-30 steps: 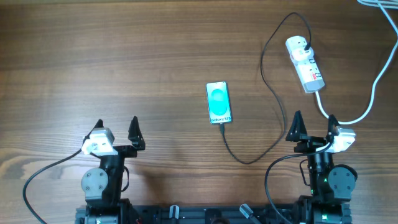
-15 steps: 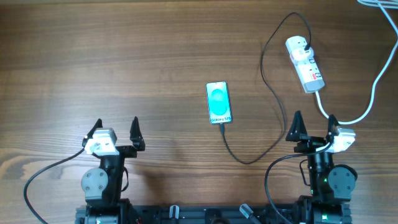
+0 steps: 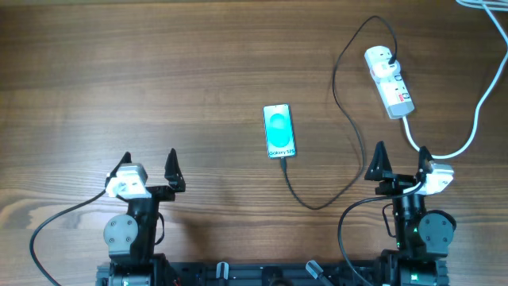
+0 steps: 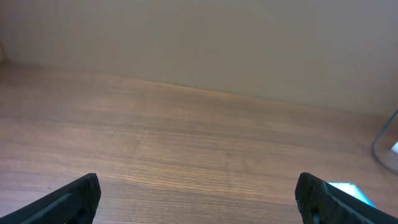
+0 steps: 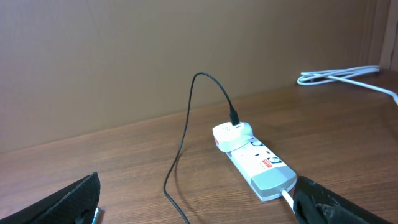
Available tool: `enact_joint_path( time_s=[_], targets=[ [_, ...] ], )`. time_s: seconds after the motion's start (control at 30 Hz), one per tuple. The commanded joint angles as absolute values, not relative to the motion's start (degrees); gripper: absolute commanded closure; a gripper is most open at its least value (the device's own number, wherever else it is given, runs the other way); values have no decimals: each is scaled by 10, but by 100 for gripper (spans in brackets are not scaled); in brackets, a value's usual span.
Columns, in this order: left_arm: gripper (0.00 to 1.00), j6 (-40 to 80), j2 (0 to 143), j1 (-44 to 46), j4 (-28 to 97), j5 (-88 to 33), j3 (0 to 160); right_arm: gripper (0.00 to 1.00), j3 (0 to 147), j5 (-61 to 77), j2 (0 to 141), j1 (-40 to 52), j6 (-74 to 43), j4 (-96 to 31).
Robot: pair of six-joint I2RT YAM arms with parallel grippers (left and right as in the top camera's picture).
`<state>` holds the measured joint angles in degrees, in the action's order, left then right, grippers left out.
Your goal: Plug charger to phone and switch on socket
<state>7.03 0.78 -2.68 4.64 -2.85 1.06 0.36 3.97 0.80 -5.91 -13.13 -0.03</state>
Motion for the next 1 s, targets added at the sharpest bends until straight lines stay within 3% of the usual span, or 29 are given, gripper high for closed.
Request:
enact_joint_path(
  time_s=[0.0, 0.57, 0.8, 0.97],
  targets=[
    [0, 108, 2, -26, 43, -29, 3, 0, 3, 29, 3, -58, -121, 1],
    [0, 108, 3, -44, 43, -29, 3, 0, 3, 29, 1, -58, -121, 1],
    [0, 108, 3, -44, 43, -29, 3, 0, 3, 29, 1, -58, 3, 1],
    [0, 108, 3, -44, 43, -29, 3, 0, 3, 30, 1, -58, 11, 3]
  ],
)
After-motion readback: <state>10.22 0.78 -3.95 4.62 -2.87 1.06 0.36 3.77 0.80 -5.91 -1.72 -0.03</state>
